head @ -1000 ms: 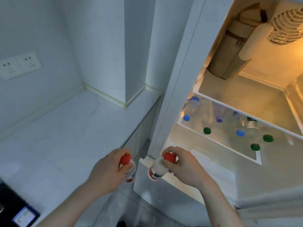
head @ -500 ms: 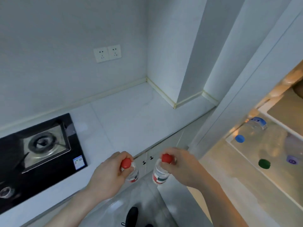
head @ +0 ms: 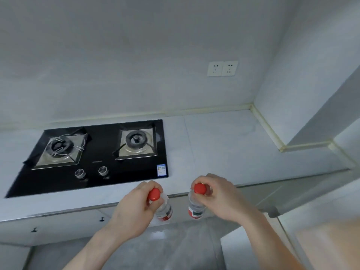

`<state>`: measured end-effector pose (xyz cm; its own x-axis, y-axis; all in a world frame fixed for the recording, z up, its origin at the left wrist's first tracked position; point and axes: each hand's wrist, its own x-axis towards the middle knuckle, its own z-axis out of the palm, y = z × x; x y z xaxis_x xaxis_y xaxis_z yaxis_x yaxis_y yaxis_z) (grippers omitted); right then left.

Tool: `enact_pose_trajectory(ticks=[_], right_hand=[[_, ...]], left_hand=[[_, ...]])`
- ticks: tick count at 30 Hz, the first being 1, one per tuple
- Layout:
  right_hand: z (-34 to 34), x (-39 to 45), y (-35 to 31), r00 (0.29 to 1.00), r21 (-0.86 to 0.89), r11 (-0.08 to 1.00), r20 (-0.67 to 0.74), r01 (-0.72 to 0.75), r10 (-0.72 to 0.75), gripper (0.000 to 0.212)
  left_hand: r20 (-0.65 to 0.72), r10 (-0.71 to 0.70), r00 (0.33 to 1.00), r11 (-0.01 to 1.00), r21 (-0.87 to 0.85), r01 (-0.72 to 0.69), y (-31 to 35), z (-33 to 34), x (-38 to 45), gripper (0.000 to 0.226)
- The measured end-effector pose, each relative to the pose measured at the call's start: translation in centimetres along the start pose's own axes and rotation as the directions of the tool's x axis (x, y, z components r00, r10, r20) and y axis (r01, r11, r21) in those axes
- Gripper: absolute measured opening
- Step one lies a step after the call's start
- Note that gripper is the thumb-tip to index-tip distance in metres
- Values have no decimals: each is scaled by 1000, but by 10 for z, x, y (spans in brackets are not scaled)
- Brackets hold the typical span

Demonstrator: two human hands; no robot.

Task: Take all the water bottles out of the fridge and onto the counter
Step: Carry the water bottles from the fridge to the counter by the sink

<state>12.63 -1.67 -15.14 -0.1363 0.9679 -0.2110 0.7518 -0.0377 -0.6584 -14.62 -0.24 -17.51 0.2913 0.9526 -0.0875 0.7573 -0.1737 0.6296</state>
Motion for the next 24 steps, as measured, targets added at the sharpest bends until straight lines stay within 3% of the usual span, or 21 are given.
enact_pose_trajectory(ticks=[13,24], right_hand=[[142,85,-217,946,-41,964,207,262,-249,9],[262,129,-364,808,-27,877,401,481,-431,11]], left_hand=[[-227,-215,950,977,-57,207,-172,-151,-101,14],[-421,-431,798,900,-141,412,-279,-231,-205,14]])
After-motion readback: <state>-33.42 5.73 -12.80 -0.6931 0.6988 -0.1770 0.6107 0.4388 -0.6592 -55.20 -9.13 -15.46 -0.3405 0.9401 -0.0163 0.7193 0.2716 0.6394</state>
